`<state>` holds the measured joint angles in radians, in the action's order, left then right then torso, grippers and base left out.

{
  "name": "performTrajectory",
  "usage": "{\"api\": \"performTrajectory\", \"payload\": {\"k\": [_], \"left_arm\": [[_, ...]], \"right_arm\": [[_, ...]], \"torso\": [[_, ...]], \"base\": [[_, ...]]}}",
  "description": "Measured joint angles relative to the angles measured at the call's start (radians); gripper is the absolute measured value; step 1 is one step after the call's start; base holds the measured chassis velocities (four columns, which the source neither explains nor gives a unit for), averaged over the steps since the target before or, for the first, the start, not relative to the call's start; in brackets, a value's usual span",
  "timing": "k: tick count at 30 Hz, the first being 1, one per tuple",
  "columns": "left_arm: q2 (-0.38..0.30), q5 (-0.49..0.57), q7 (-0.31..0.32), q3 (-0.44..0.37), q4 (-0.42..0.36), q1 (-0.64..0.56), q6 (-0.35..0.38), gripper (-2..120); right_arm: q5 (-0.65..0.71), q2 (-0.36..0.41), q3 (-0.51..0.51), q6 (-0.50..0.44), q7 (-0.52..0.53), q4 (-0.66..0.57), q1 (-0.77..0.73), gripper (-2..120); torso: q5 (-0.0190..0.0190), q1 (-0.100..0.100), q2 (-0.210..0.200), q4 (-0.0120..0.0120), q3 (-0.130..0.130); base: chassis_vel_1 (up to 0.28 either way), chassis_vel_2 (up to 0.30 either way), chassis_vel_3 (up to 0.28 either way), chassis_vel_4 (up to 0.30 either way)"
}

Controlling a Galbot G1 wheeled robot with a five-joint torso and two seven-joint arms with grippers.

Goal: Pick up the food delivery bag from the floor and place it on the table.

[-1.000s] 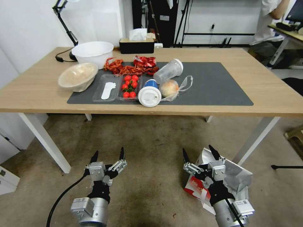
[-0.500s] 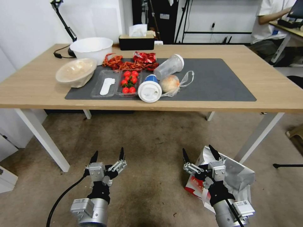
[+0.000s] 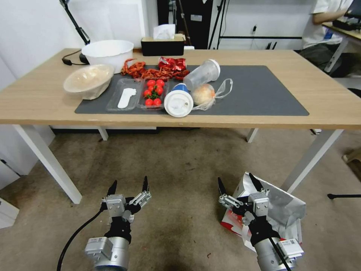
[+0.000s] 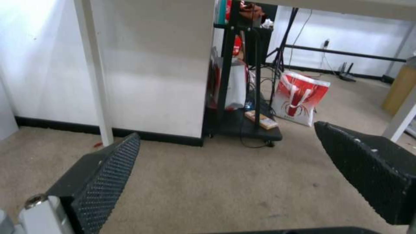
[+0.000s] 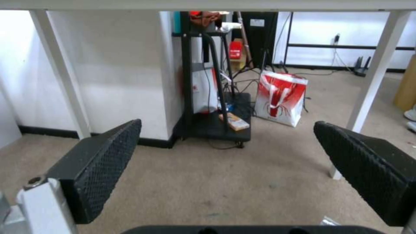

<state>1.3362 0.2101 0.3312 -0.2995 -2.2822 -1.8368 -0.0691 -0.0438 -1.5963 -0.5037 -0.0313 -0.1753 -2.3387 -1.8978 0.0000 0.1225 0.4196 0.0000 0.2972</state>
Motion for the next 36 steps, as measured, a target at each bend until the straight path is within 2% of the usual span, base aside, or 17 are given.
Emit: {"api": "performTrajectory", "payload": {"k": [36], "left_arm": [[-0.008, 0.012, -0.003, -0.009, 0.028, 0.015, -0.001, 100]], "right_arm": [[0.002, 0.002, -0.004, -0.004, -0.007, 0.028, 0.009, 100]], "torso": [[0.0000, -0.046, -0.145, 0.0000, -0.100]], "base": [[0.000, 0.000, 0.000, 0.000]]}}
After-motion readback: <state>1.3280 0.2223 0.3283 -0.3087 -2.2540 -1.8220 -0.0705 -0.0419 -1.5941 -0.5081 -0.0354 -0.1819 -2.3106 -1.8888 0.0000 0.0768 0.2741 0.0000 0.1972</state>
